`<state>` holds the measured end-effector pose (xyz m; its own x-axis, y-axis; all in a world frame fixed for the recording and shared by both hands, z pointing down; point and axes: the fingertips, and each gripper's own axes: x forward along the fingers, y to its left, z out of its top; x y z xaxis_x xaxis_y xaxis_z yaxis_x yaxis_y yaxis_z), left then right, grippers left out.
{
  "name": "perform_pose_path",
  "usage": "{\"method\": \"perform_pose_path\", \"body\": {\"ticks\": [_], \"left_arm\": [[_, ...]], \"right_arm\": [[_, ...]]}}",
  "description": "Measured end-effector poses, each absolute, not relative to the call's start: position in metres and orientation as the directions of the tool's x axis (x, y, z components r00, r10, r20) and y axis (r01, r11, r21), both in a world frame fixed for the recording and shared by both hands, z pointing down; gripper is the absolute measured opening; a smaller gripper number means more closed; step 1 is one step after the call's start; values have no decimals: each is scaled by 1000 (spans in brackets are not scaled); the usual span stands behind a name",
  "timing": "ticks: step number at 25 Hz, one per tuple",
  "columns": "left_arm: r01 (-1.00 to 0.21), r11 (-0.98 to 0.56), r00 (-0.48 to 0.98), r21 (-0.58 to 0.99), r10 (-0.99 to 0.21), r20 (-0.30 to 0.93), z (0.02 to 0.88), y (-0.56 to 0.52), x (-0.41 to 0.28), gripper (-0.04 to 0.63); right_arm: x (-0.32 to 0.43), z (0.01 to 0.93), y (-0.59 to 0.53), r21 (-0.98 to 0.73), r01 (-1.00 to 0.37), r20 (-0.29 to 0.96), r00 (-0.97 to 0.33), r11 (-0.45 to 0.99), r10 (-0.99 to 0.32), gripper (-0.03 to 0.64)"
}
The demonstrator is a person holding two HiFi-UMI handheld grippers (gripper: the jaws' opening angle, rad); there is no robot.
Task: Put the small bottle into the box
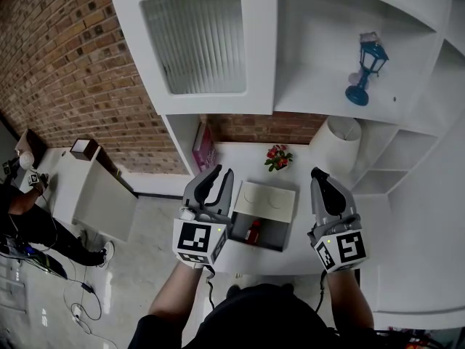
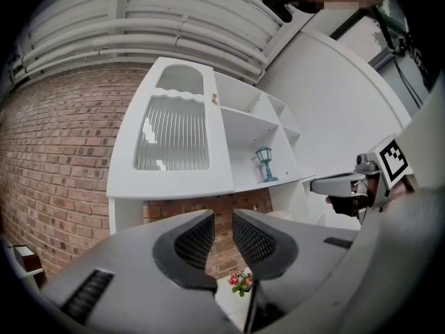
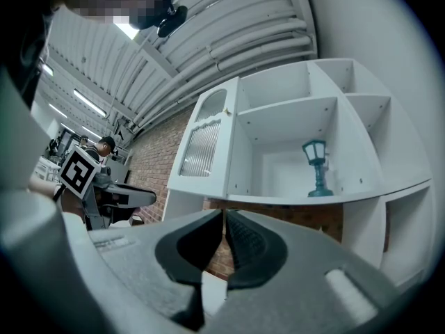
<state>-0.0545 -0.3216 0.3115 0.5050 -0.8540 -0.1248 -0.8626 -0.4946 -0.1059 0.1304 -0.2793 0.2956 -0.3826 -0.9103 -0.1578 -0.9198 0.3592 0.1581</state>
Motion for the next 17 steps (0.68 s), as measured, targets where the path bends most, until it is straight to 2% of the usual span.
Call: {"method": "perform_pose_path", "body": {"ticks": [17], "left_arm": [[-863,-500,506,-77,-856,-109,324,-324,-75,77]], "right_arm": [[116,300,-278,136,-927,-164,-368,349,-915,3]]}}
